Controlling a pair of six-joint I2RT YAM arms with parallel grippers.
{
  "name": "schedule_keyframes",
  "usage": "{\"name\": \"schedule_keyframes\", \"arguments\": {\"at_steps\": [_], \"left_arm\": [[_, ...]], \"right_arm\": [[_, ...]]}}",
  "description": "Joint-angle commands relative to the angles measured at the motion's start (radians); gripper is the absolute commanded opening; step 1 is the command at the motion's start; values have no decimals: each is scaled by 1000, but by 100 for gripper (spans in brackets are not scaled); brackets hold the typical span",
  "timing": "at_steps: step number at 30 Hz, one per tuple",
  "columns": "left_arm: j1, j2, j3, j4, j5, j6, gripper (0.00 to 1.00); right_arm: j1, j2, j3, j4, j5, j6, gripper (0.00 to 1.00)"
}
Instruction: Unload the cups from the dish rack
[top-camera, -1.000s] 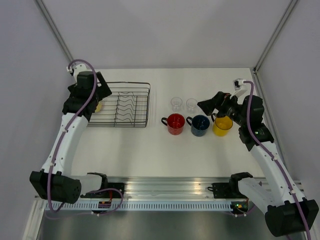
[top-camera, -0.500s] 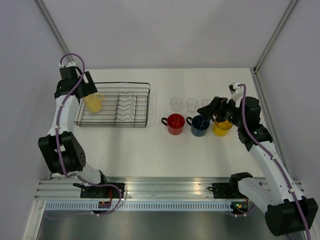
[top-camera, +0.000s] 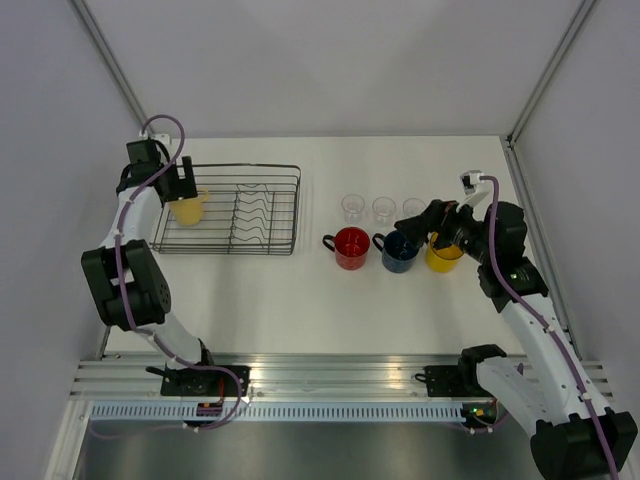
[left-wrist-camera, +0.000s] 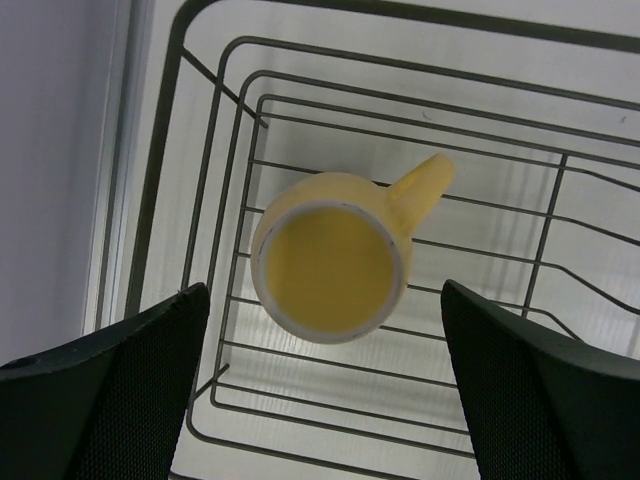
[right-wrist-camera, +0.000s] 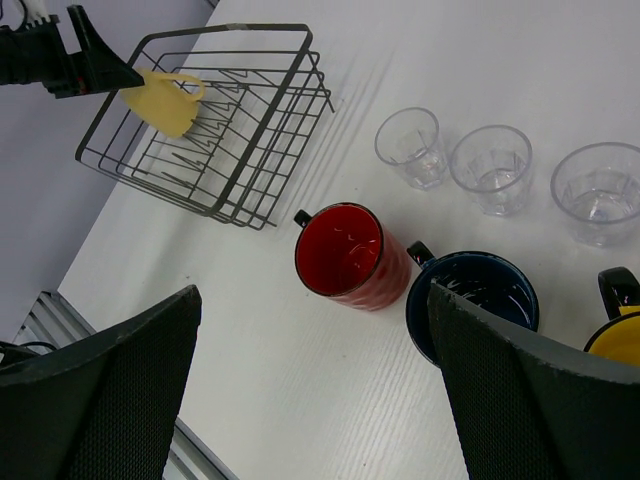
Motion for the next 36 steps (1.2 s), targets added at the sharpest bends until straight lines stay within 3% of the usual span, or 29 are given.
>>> {"name": "schedule_keyframes", "arguments": {"at_steps": [1, 24, 27, 28, 30, 33, 34, 36], "left_arm": [[8, 60, 37, 29, 27, 75, 100], [5, 247, 137, 1, 62, 87, 95], [5, 254, 137, 5, 62, 85, 89], [6, 256, 135, 5, 64, 85, 80], [5, 255, 130, 3, 73, 79, 71], [6, 244, 123, 3, 74, 69, 44], [5, 232, 121, 5, 73, 64, 28], [5, 218, 120, 2, 73, 50, 14]], "right_arm": [[0, -33, -12, 55, -27, 2, 98], [-2, -33, -35, 75, -58, 5, 98], [0, -32, -37, 76, -61, 2, 98], [0, -32, -35, 76, -61, 2, 98], [0, -33, -37, 76, -63, 2, 98], [-2, -33, -35, 75, -63, 0, 98], [0, -33, -37, 76, -63, 0, 98], [0, -33, -37, 75, -63, 0, 98]]}}
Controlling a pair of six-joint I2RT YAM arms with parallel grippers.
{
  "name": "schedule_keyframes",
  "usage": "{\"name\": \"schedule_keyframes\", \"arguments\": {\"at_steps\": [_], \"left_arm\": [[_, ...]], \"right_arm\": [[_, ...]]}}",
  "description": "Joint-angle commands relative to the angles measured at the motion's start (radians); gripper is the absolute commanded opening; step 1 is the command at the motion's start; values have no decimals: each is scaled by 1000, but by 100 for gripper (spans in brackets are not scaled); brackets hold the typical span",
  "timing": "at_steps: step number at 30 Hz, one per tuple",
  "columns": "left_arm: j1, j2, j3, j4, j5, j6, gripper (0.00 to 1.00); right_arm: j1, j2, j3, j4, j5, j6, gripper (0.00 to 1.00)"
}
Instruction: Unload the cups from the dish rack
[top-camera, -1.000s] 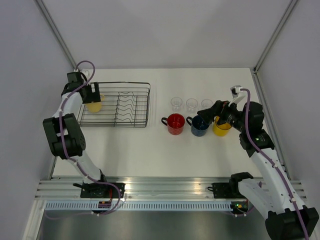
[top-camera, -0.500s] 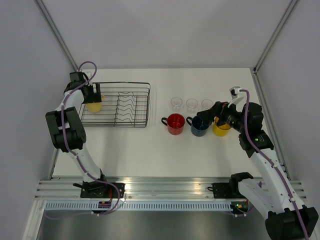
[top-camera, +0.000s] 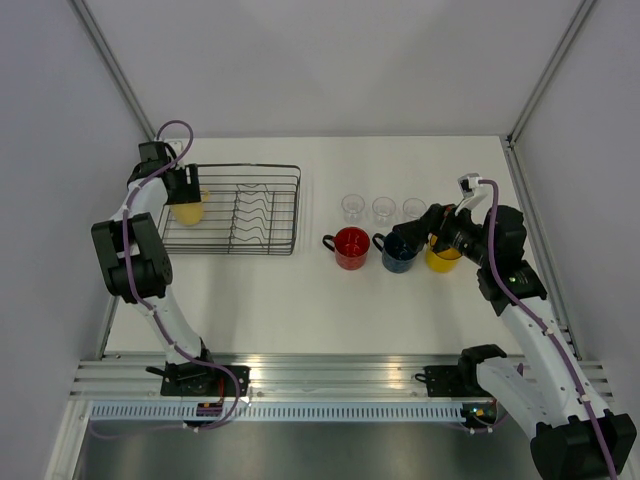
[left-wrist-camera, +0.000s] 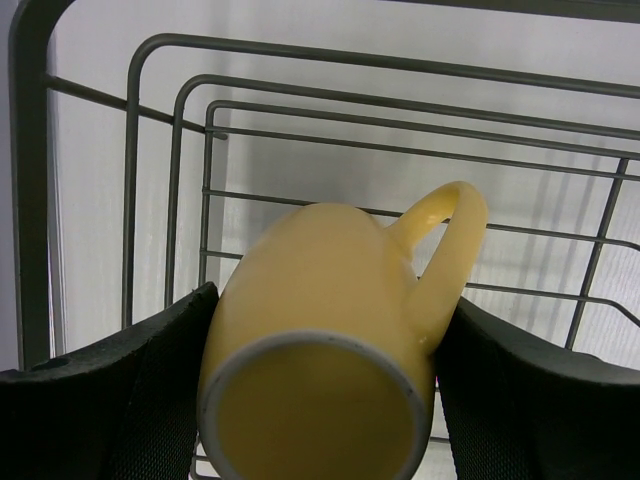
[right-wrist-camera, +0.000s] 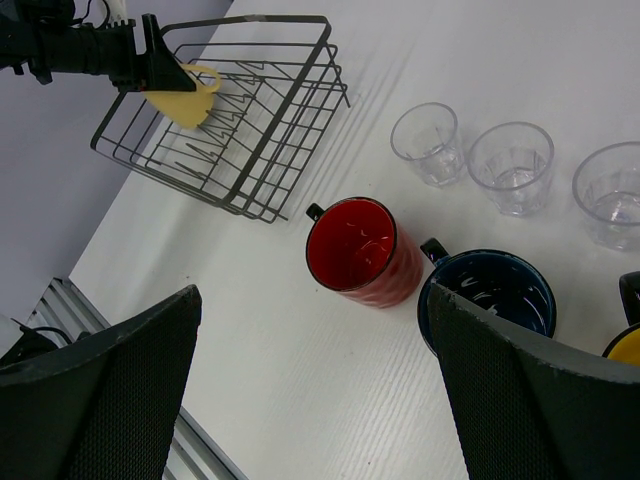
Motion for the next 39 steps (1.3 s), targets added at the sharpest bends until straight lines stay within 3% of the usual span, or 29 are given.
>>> {"name": "schedule_keyframes", "arguments": {"at_steps": [1, 11, 20, 23, 28, 29, 32, 36, 39], "left_arm": [[6, -41, 17, 9, 26, -9, 2], [6, -195, 50, -89, 36, -112, 2], [5, -377, 92, -139, 188, -190, 2], [3, -403, 103, -149, 172, -198, 2], [-2, -466, 110, -133, 376, -293, 2], [-6, -480, 115, -110, 502, -346, 2], [-41, -500, 123, -64, 659, -445, 2], [-144, -537, 100, -2, 699, -499, 2], [-224, -570, 32, 145, 742, -601, 2]], "right_arm": [[0, -9, 0, 43, -18, -3, 98], [0, -18, -2, 47, -6, -9, 98], [0, 14, 9, 52, -9, -4, 98], [0, 24, 18, 41, -4, -10, 98], [-2, 54, 20, 61, -47, 5, 98], [-2, 57, 14, 90, -64, 25, 98], [0, 63, -15, 225, -163, 94, 98], [1, 69, -51, 345, -243, 218, 98], [1, 60, -120, 565, -306, 353, 98]]}}
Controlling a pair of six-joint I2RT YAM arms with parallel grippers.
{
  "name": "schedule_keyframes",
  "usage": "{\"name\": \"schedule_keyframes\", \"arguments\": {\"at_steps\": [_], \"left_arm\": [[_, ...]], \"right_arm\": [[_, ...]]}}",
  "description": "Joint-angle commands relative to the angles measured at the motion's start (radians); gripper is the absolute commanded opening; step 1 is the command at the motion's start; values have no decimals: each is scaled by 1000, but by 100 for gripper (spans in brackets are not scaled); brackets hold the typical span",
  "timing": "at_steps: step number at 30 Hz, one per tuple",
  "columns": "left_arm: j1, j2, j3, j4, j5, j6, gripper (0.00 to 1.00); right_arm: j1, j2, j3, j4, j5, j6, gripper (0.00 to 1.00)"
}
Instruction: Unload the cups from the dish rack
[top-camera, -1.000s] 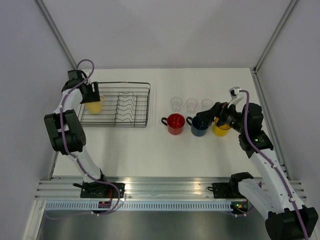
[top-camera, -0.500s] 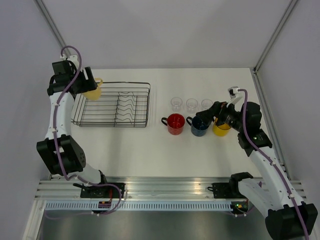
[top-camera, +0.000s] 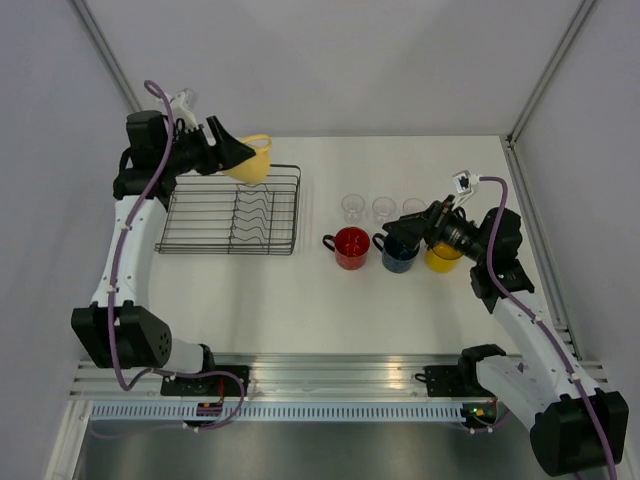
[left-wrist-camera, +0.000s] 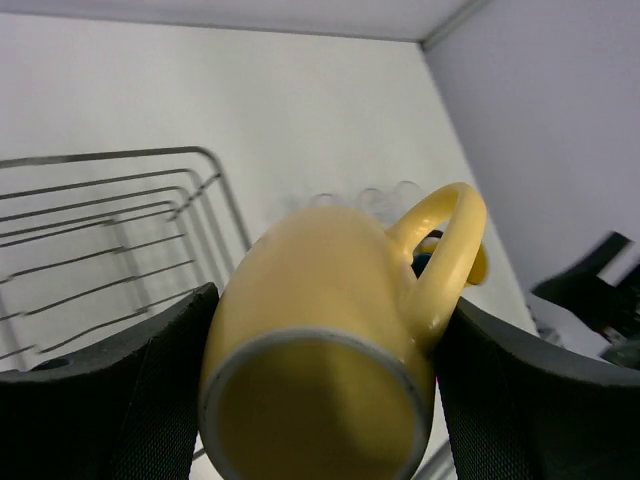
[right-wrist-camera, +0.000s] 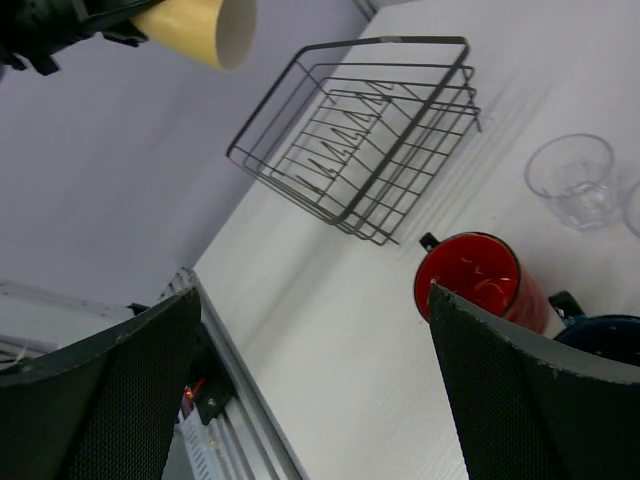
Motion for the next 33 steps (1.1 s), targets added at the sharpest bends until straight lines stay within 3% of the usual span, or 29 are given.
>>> {"name": "schedule_keyframes", "arguments": {"at_steps": [1, 3, 7, 9, 13, 19, 23, 27, 33], "left_arm": [[-103, -95, -68, 275, 154, -218, 2], [-181, -130, -181, 480, 156, -315, 2], [-310, -150, -382, 893, 116, -661, 2], [-388, -133, -447, 1052, 97, -749, 2], [-518, -75, -521, 1265, 54, -947, 2], [-627, 14, -600, 1545, 14, -1168, 2], [-681, 26, -628, 1555, -35, -1218, 2], [-713, 17, -665, 1558, -102, -1263, 2], [-746, -14, -720, 1555, -165, -1308, 2]], "right_arm": [[1, -7, -65, 405, -126, 239, 98], [12, -12, -106, 542, -131, 300, 98], [61, -24, -102, 536, -91, 257, 97], [98, -29, -96, 541, -66, 237, 95], [171, -29, -74, 477, -26, 139, 93], [222, -29, -42, 385, -11, -14, 89], [250, -24, -36, 391, -17, -53, 80], [271, -20, -33, 388, -31, -96, 55], [288, -40, -45, 378, -28, -145, 48]]}}
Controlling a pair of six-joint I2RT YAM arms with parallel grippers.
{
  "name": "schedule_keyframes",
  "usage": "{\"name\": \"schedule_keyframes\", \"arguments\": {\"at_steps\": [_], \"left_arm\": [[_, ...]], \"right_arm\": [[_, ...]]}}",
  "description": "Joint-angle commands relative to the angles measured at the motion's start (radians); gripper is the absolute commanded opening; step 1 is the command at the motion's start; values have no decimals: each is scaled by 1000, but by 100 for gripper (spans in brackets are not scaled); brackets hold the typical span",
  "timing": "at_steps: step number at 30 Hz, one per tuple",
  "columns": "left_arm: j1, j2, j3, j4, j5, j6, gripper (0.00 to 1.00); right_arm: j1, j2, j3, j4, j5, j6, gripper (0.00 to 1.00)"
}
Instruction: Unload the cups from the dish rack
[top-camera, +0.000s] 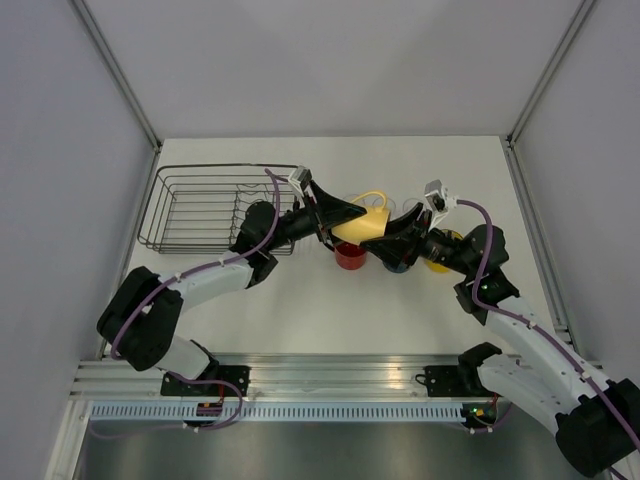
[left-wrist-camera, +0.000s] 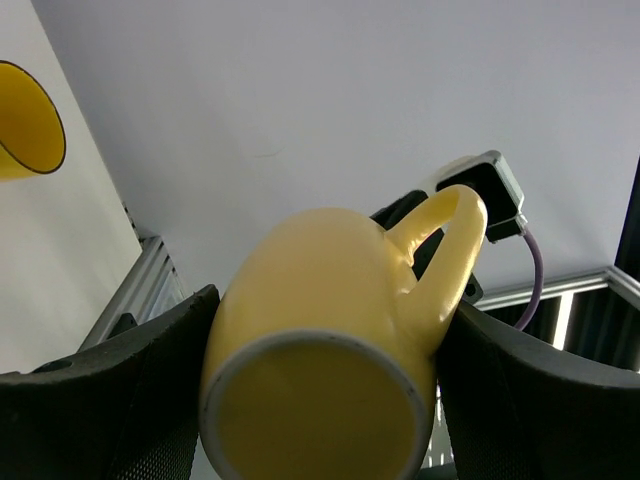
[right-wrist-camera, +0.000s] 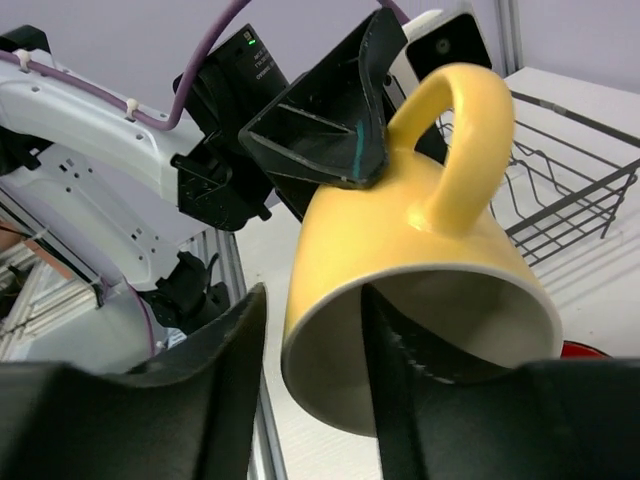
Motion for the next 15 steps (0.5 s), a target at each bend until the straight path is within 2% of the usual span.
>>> {"name": "schedule_keyframes", "arguments": {"at_steps": [1, 3, 7, 8, 10, 12, 13, 14, 15], "left_arm": [[-23, -60, -14, 145, -100, -104, 2], [-26, -69, -24, 143, -108, -101, 2], [-32, -82, -33, 137, -108, -104, 2], [-32, -80, -34, 137, -106, -107, 2], [-34, -79, -34, 137, -97, -107, 3], [-34, -80, -34, 137, -90, -107, 15], [-34, -82, -34, 131, -90, -104, 34], [-34, -85, -33, 125, -87, -99, 44], [-34, -88, -33, 120, -83, -92, 50]], "right_arm": [[14, -25, 29, 21, -1, -87, 42], [16, -30, 30, 6, 5, -97, 31], [20, -45, 32, 1, 10, -110, 19], [22, -50, 30, 6, 10, -111, 4], [23, -60, 27, 20, 9, -107, 1], [26, -73, 19, 34, 12, -99, 0], [25, -77, 19, 38, 13, -96, 0], [25, -82, 19, 37, 18, -94, 0], [25, -86, 18, 37, 19, -94, 1]]}}
